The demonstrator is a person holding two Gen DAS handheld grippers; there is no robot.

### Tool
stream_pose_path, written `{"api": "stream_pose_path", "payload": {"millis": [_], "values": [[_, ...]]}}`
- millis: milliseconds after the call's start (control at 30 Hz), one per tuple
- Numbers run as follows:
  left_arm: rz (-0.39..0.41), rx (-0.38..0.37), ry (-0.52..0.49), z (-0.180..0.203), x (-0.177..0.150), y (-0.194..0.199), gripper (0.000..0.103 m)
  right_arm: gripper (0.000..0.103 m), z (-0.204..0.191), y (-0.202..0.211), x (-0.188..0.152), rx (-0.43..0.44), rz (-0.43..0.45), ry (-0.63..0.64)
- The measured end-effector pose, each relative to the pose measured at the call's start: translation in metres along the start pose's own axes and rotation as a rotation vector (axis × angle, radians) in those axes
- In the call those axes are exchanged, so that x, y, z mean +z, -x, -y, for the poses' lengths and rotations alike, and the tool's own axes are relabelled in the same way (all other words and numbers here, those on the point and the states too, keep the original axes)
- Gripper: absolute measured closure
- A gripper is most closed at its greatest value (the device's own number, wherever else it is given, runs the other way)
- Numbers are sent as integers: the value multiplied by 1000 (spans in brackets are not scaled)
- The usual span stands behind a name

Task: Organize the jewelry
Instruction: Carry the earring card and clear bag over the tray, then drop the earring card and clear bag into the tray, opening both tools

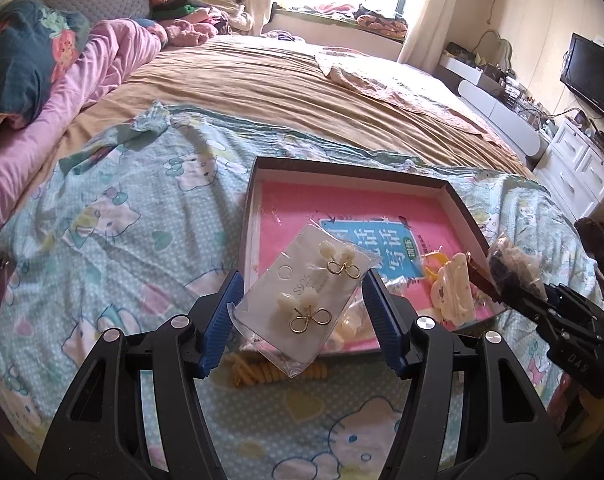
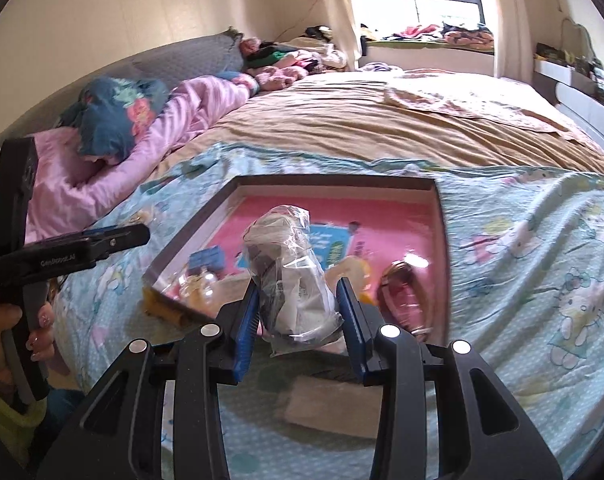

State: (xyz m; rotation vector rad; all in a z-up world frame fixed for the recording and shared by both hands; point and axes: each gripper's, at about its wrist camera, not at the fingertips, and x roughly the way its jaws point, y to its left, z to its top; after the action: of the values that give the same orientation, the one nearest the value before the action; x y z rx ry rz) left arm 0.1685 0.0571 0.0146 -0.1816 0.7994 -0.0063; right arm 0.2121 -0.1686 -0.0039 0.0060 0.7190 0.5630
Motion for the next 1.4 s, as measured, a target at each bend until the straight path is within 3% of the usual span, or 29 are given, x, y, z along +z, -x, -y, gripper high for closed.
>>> {"api": "stream_pose_path", "payload": {"millis": [300,567,867,1200,1300,1400], "values": [[-38,-37,-23,26,9,-31,50,67,31,-1,10,-70,17,-61],[-74,-58,-83,43,-2,-51,49,67,41,-15,12,-112,-2,-77],[-100,-36,-96,42,-9,-63,49,67,43,-46,10,-142,-56,-87],[-116,-28,-93,38,-10,-69,49,64,40,-53,4,-135,-89,-91],[-118,-28,-96,39,-10,-70,49,61,38,-50,3,-128,-85,-90],[-119,-29,-97,39,-10,-69,48,48,35,-45,2,-133,-72,-81]]}}
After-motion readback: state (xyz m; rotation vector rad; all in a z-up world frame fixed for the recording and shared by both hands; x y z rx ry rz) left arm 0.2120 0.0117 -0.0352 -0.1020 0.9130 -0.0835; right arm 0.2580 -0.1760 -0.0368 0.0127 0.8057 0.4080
